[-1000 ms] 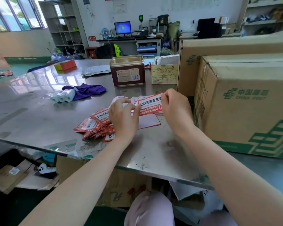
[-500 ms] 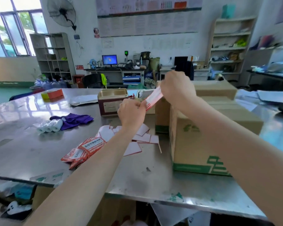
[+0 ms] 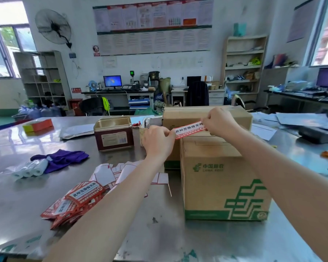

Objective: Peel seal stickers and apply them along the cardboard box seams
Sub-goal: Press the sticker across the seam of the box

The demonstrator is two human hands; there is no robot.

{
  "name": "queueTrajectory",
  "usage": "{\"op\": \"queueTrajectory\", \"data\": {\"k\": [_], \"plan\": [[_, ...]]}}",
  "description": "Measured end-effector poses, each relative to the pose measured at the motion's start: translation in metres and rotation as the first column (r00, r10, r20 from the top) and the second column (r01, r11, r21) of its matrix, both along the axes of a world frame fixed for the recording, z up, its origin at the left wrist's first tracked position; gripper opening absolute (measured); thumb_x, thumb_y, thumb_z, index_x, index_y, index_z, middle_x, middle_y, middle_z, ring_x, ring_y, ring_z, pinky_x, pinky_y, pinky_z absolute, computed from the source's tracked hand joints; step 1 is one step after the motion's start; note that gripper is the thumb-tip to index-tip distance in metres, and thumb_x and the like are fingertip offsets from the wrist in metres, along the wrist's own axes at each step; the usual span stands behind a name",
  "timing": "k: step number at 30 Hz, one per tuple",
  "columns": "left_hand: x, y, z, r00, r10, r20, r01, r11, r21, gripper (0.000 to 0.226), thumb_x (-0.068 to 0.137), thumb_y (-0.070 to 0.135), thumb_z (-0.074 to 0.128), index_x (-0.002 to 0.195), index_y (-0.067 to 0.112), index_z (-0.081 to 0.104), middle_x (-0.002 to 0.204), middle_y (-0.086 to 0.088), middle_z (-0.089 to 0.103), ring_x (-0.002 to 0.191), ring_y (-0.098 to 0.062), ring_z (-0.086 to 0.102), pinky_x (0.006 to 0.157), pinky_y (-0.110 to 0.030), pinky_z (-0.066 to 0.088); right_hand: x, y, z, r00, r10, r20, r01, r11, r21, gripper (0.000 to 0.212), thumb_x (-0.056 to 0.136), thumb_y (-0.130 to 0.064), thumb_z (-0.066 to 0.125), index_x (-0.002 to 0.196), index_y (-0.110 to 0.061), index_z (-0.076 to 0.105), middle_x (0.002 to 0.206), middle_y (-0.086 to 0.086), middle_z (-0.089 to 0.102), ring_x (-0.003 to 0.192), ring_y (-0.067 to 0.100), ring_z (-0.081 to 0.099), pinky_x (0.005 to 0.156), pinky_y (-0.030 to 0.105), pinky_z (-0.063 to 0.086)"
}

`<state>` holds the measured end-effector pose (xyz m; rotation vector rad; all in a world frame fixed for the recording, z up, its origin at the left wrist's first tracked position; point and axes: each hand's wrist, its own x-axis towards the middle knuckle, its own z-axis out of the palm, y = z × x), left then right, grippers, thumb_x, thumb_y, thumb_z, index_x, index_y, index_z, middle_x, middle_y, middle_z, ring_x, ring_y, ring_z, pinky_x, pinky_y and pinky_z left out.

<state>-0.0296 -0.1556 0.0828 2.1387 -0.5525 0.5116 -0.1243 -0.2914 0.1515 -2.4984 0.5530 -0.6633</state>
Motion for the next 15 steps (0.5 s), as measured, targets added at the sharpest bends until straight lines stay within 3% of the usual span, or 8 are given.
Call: {"op": "queueTrajectory", "data": {"k": [4,7,12,15], "plan": [[0.001,0.001,-0.002,0.999,-0.014,-0.037,0.013,1.0,-0.012,0.031,0.088,0.038,0.053,0.077,0.017,0.073,0.091,-0.002,0.068,0.091,-0.02,0.057,0.074,-0.033,0.044,0.0,0.001,-0.002,1.0,0.018,-0.002,-0.018,1.0,0.025,0.028,0.095,-0.016,0.044,0.08,0.002,0.059,0.061,0.008,0.052,0.048,0.02,0.044,0.048,0.027,0.038],[0.0,0.0,-0.003,0.995,-0.047,-0.093,0.042,0.997,-0.057,0.032,0.088,0.039,0.053,0.076,0.016,0.072,0.09,-0.001,0.068,0.091,-0.02,0.058,0.079,-0.039,0.049,0.001,-0.001,-0.005,1.0,0.007,-0.007,-0.006,1.0,0.027,0.031,0.095,-0.019,0.045,0.084,0.005,0.061,0.062,0.009,0.052,0.049,0.02,0.043,0.051,0.028,0.04],[-0.007,0.0,-0.002,0.98,-0.109,-0.165,0.092,0.99,-0.11,0.032,0.09,0.035,0.055,0.073,0.012,0.069,0.072,0.0,0.063,0.073,-0.015,0.054,0.06,-0.027,0.039,0.002,-0.004,-0.009,0.999,-0.001,-0.034,0.0,1.0,-0.024,0.035,0.095,-0.021,0.046,0.085,0.007,0.064,0.064,0.008,0.052,0.052,0.018,0.042,0.049,0.027,0.037],[-0.01,0.001,-0.003,0.972,-0.138,-0.192,0.11,0.983,-0.148,0.032,0.09,0.033,0.055,0.071,0.012,0.068,0.066,0.0,0.06,0.068,-0.015,0.054,0.063,-0.029,0.043,0.002,-0.005,-0.011,0.999,-0.002,-0.046,-0.001,0.998,-0.068,0.035,0.095,-0.02,0.046,0.073,0.004,0.06,0.064,0.008,0.053,0.052,0.018,0.041,0.047,0.026,0.035]]}}
